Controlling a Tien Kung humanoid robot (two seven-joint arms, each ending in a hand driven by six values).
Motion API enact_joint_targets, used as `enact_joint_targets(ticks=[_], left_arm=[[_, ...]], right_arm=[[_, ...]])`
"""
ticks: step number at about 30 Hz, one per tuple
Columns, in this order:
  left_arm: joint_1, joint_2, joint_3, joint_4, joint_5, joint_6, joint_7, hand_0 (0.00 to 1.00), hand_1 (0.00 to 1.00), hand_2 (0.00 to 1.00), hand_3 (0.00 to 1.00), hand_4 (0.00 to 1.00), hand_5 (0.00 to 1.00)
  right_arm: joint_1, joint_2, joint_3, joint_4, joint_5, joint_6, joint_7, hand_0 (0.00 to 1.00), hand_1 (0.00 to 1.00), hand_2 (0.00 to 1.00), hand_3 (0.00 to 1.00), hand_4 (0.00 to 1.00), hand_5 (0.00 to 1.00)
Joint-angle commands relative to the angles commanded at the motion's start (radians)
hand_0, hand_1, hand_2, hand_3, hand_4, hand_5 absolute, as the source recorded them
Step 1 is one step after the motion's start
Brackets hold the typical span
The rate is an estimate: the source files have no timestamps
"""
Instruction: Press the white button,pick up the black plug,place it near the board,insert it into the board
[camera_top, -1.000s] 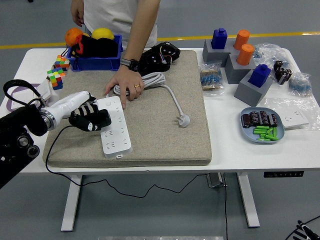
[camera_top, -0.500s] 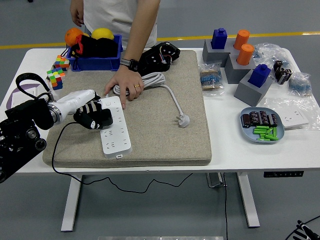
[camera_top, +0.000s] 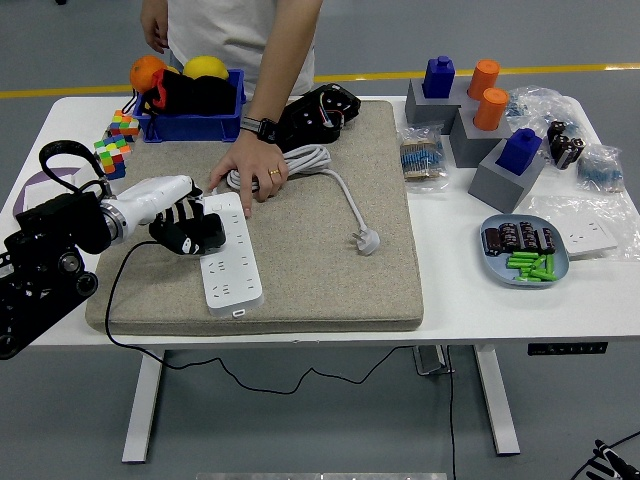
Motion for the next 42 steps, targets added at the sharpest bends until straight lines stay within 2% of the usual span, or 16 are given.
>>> enact_joint_targets(ticks=[15,23,30,42], left_arm=[[-0.026,-0.006,0.044,0.007,0.062,-0.005,0.016,0.376,0.394,0.332,0.447,0.724,0.002],[-0.052,-0.022,0.083,0.01,0.093,0.006,0.031,0.371,0.388,0.331,0.445,0.722,0.002],[-0.069,-0.028,0.118,0.023,0.087,0.001,0.044,0.367,0.383,0.327,0.441,0.719,0.002],[-0.094,-0.022,0.176,0.038,0.064,-0.009,0.047,0.364,0.38,0.324,0.435,0.715,0.002]], right_arm=[[-0.001,0.0,0.001,0.0,0.0,0.0,0.0,0.712,0.692,0.675,0.615,0.742,0.462],[0.001,0.001,0.005,0.0,0.0,0.0,0.001,0.712,0.692,0.674,0.614,0.742,0.461],[0.0,0.002,0.004,0.0,0.0,0.001,0.001,0.713,0.692,0.675,0.615,0.742,0.461],[0.0,0.001,0.004,-0.001,0.001,0.001,0.001,0.713,0.692,0.675,0.612,0.741,0.461]])
